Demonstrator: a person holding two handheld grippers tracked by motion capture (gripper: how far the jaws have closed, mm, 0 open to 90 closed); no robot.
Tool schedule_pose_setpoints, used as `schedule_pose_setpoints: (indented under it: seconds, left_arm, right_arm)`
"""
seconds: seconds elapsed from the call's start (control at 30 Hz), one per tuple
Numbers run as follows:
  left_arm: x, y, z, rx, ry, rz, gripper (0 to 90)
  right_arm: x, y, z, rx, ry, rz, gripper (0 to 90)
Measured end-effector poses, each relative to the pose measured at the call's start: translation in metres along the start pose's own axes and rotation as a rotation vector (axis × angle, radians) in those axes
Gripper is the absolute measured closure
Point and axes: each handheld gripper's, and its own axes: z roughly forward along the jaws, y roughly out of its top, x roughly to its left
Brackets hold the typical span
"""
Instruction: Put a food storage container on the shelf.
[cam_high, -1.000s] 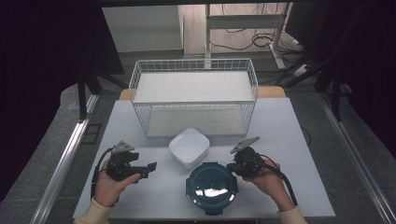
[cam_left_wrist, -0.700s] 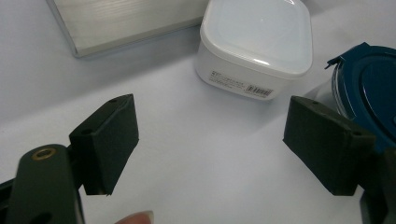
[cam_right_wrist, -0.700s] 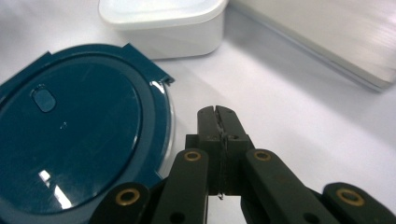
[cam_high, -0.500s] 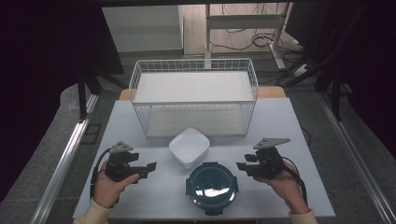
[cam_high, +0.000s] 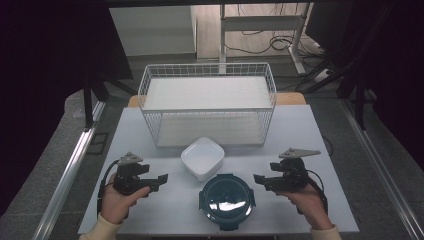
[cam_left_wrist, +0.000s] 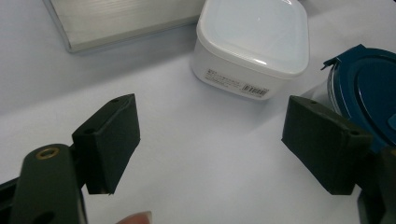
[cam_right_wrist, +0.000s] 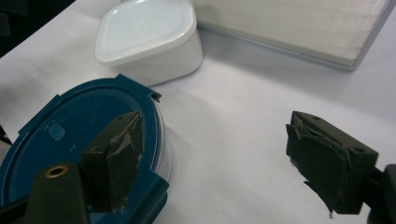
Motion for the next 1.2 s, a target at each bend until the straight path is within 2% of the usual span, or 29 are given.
schedule_pose_setpoints:
  seconds: [0.13, 0.33, 0.53, 0.7, 0.87, 0.97, 1.03, 1.07, 1.1, 1.17, 1.2]
  left_arm:
    - [0.000, -0.001, 0.000, -0.001, -0.004, -0.009, 19.6]
    - [-0.003, -0.001, 0.000, 0.001, -0.038, -0.035, 19.3]
    - [-0.004, -0.001, -0.001, -0.007, -0.053, -0.056, 17.9]
    - [-0.009, -0.002, -0.001, -0.010, -0.064, -0.069, 16.0]
    - [-0.017, -0.004, 0.001, -0.001, -0.097, -0.096, 13.2]
    - [-0.025, -0.005, 0.003, 0.000, -0.143, -0.131, 12.5]
    - [-0.026, -0.006, 0.004, 0.003, -0.152, -0.136, 12.1]
    - [-0.031, -0.007, 0.007, 0.012, -0.173, -0.146, 12.1]
    - [-0.031, -0.007, 0.007, 0.012, -0.173, -0.146, 12.0]
    - [-0.036, -0.009, 0.012, 0.025, -0.209, -0.156, 12.1]
    - [-0.036, -0.009, 0.012, 0.025, -0.209, -0.156, 12.5]
  right_arm:
    - [0.000, -0.003, 0.002, 0.009, 0.006, 0.008, 18.5]
    - [0.000, -0.008, 0.004, 0.016, 0.011, 0.031, 18.5]
    - [0.001, -0.009, 0.002, 0.002, 0.028, 0.053, 18.8]
    - [0.002, -0.011, 0.000, -0.001, 0.054, 0.094, 17.8]
    - [0.006, -0.016, 0.001, 0.000, 0.090, 0.133, 15.4]
    - [0.010, -0.018, 0.002, 0.001, 0.116, 0.156, 13.4]
    - [0.012, -0.019, 0.002, -0.001, 0.132, 0.173, 13.0]
    - [0.015, -0.020, 0.002, 0.001, 0.145, 0.188, 12.2]
    - [0.017, -0.020, 0.003, 0.005, 0.147, 0.190, 12.1]
    - [0.020, -0.022, 0.005, 0.014, 0.152, 0.193, 11.8]
    - [0.020, -0.022, 0.005, 0.014, 0.152, 0.193, 11.8]
